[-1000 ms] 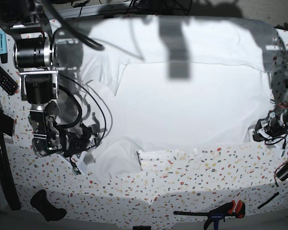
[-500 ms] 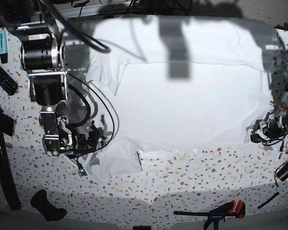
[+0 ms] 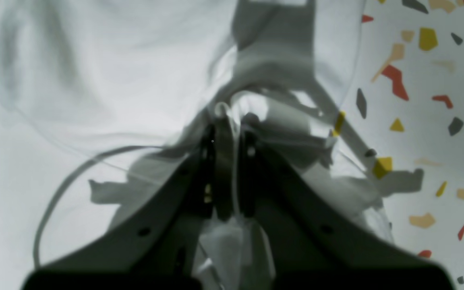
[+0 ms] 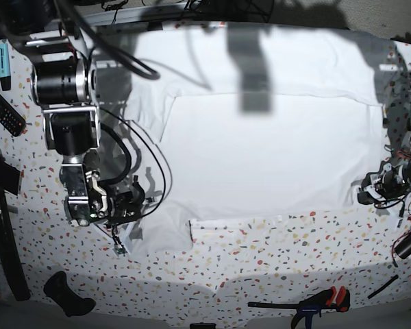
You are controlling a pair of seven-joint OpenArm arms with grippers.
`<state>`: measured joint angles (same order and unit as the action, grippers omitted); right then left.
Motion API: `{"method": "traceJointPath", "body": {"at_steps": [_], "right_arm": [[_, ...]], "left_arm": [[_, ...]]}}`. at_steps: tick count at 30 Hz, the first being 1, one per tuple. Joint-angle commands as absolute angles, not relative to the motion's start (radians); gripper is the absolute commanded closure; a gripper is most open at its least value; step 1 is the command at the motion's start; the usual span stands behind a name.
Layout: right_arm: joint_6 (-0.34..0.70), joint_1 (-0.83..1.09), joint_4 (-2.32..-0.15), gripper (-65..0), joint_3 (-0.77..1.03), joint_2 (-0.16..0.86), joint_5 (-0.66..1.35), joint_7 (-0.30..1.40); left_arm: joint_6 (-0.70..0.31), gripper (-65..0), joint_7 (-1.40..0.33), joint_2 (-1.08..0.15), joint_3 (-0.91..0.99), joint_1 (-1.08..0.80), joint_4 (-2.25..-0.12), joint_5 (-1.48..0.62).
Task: Fold the T-shirt properly
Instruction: 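Move the right gripper to the hem corner and grasp it, then lift the hem with both grippers and fold it toward the collar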
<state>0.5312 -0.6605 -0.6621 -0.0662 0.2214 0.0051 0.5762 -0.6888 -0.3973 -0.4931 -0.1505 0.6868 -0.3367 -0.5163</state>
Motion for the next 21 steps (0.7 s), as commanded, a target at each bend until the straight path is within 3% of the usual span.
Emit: {"method": "traceJointPath", "body": {"at_steps": [1,15,21], "right_arm": [[0.522,-0.697,-0.669,0.0,-0.065,0.224,-0.001,0.579],[0.527,-0.838,-0.687,0.0,-0.065,0.224,0.007,0.593],[0.622,-0.841,-0.749,0.0,-0.065,0.225,0.059,0.679]], "left_arm": [[-0.698,0.0,-0.382,-0.51,-0.149,0.718,-0.361,-0.529],[-0.698,0.0,-0.442,-0.514,-0.149,0.717,-0.555,-0.529],[-0.698,0.0,-0.506,-0.525,-0.149,0.716,-0.624,-0.585]]}}
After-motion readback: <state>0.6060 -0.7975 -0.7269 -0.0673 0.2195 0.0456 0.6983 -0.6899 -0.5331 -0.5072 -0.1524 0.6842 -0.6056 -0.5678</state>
